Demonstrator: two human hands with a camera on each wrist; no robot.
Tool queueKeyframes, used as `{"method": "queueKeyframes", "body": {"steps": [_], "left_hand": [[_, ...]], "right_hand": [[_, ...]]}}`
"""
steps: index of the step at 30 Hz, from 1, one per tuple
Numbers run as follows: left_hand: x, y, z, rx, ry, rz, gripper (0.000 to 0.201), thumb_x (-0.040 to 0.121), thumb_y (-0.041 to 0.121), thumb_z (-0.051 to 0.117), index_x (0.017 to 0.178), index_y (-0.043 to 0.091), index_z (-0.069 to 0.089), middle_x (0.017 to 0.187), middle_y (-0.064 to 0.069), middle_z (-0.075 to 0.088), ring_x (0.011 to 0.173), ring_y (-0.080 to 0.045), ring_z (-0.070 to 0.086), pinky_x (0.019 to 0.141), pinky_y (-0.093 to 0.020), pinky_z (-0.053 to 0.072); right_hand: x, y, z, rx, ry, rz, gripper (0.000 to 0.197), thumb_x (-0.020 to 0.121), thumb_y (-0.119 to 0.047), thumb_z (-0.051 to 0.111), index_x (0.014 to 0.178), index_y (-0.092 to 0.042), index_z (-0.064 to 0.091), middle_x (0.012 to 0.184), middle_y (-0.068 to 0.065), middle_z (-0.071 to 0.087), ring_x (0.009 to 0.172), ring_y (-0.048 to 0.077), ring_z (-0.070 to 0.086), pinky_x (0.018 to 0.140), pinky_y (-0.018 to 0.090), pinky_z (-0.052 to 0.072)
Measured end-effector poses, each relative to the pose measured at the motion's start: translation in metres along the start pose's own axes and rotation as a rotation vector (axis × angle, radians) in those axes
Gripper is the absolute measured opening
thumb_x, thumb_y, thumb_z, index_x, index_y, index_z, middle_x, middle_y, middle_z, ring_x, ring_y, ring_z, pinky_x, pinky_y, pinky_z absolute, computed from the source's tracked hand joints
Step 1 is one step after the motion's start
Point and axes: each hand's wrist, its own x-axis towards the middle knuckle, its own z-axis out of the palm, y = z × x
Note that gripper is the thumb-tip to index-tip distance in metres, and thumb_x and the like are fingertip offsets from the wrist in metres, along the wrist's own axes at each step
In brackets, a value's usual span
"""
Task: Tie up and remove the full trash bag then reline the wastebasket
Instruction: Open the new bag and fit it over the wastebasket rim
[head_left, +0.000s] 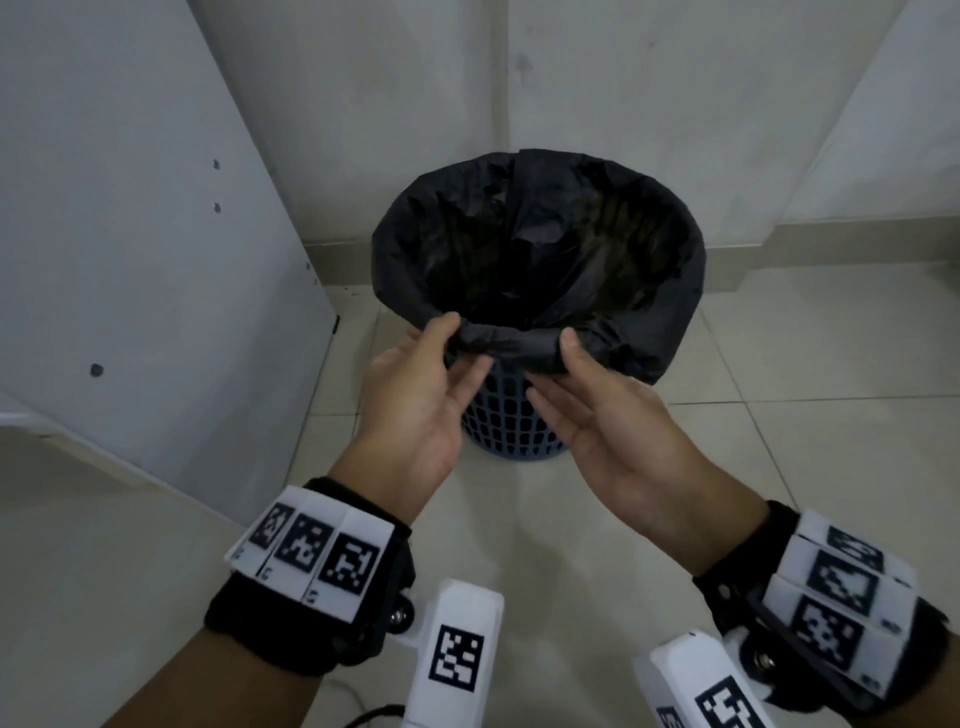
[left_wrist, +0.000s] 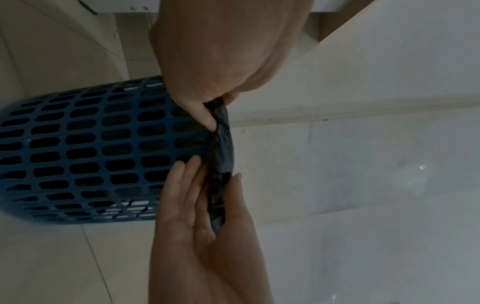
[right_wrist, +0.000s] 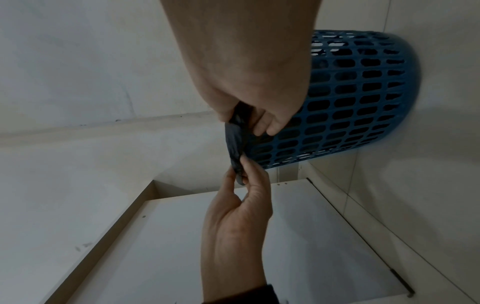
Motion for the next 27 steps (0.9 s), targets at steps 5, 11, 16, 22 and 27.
{"method": "queueKeyframes", "body": {"steps": [5,11,16,22,27], "left_hand": [[0.016,0.015,-0.005,-0.031,0.009,0.121,0.02,0.099,0.005,0.058,0.118,0.001,0.065,0.1,-0.006,0.07,0.089,-0.017,0.069,0.074,-0.029,0.062],[0.036,0.03,-0.014,-0.087,0.035,0.07,0.033,0.1,0.015,0.06,0.13,0.001,0.061,0.124,-0.011,0.067,0.094,-0.018,0.068,0.068,-0.031,0.063],[0.037,0.028,-0.01,-0.164,0.001,-0.031,0.035,0.1,0.027,0.06,0.128,0.007,0.063,0.129,-0.012,0.066,0.101,-0.023,0.067,0.082,-0.036,0.061],[0.022,0.005,-0.013,-0.052,-0.051,-0.005,0.042,0.094,0.043,0.065,0.13,0.022,0.066,0.122,0.0,0.071,0.107,-0.018,0.069,0.08,-0.034,0.061],[0.015,-0.015,-0.016,-0.105,-0.13,0.065,0.042,0.099,0.029,0.06,0.137,0.01,0.059,0.125,-0.002,0.072,0.112,-0.011,0.07,0.08,-0.02,0.058]], "right_hand": [[-0.008,0.008,-0.015,0.019,0.058,0.016,0.048,0.086,-0.033,0.072,0.127,-0.009,0.061,0.121,0.007,0.071,0.106,0.017,0.071,0.099,0.035,0.053],[-0.015,0.015,-0.029,-0.018,0.043,-0.001,0.039,0.092,-0.024,0.066,0.124,-0.003,0.06,0.12,0.015,0.069,0.108,0.023,0.069,0.099,0.036,0.053],[-0.014,0.02,-0.033,-0.071,0.013,0.021,0.025,0.094,-0.015,0.062,0.11,0.004,0.061,0.094,0.016,0.058,0.089,0.019,0.062,0.095,0.035,0.055],[-0.006,0.016,-0.035,-0.12,0.071,-0.044,0.016,0.095,-0.01,0.06,0.107,-0.001,0.066,0.095,0.014,0.063,0.087,0.015,0.068,0.091,0.032,0.057],[0.0,0.013,-0.034,-0.054,0.068,-0.065,0.021,0.098,-0.002,0.053,0.115,-0.007,0.064,0.11,0.019,0.062,0.106,0.024,0.065,0.09,0.03,0.058]]}}
